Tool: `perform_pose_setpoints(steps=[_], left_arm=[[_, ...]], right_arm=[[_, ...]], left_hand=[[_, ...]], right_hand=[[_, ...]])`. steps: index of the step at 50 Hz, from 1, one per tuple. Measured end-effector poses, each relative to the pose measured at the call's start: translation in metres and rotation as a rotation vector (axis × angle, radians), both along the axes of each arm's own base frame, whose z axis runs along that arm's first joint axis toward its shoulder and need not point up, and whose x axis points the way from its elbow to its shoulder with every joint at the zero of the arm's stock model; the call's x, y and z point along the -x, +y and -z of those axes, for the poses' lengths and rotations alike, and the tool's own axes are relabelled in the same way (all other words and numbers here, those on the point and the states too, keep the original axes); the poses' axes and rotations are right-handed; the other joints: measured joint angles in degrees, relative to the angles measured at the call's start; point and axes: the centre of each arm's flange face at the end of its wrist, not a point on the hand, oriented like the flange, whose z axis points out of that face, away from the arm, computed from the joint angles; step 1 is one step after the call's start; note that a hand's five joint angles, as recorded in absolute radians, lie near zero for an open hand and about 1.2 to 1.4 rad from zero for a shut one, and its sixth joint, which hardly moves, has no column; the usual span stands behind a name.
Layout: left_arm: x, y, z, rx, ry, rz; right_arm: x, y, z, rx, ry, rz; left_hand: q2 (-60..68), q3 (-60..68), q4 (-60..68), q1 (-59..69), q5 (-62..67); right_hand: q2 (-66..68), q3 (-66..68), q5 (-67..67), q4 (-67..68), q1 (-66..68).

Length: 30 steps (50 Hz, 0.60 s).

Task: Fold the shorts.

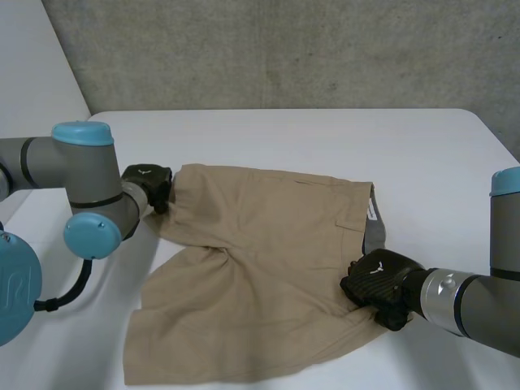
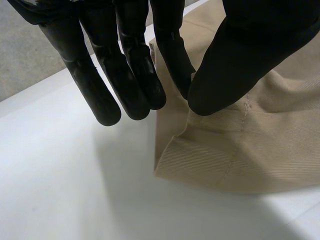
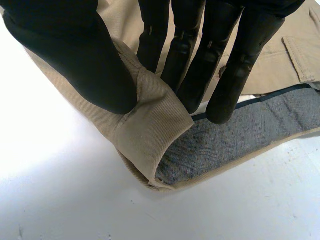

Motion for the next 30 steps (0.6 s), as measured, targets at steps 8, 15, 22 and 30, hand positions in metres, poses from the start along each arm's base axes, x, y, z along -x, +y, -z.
perform_pose_setpoints(steps=[8, 15, 22, 30], left_arm=[[-0.008, -0.002, -0.002, -0.003, -0.002, -0.024], [-0.028, -0.004, -0.011, -0.010, -0.005, -0.073], [-0.046, 0.002, -0.018, -0.029, -0.010, -0.110], [-0.051, 0.007, -0.009, -0.065, -0.019, -0.118]], right_arm=[[0.000, 0.000, 0.000, 0.000, 0.001, 0.001], [0.000, 0.000, -0.001, 0.002, 0.001, 0.001], [0.000, 0.000, -0.001, 0.003, 0.000, 0.001], [0.000, 0.001, -0.001, 0.002, -0.003, 0.002]], left_hand=[[1.99, 1.96, 2.05, 0.00, 0.49], [2.05, 2.01, 2.06, 0.00, 0.49], [2.13, 2.01, 2.06, 0.00, 0.49], [-2.70, -2.42, -2.77, -2.22, -1.12]], right_hand=[[0.00, 0.00, 0.00, -0.01, 0.00], [0.00, 0.00, 0.00, 0.00, 0.00], [0.00, 0.00, 0.00, 0.00, 0.00], [0.00, 0.00, 0.00, 0.00, 0.00]])
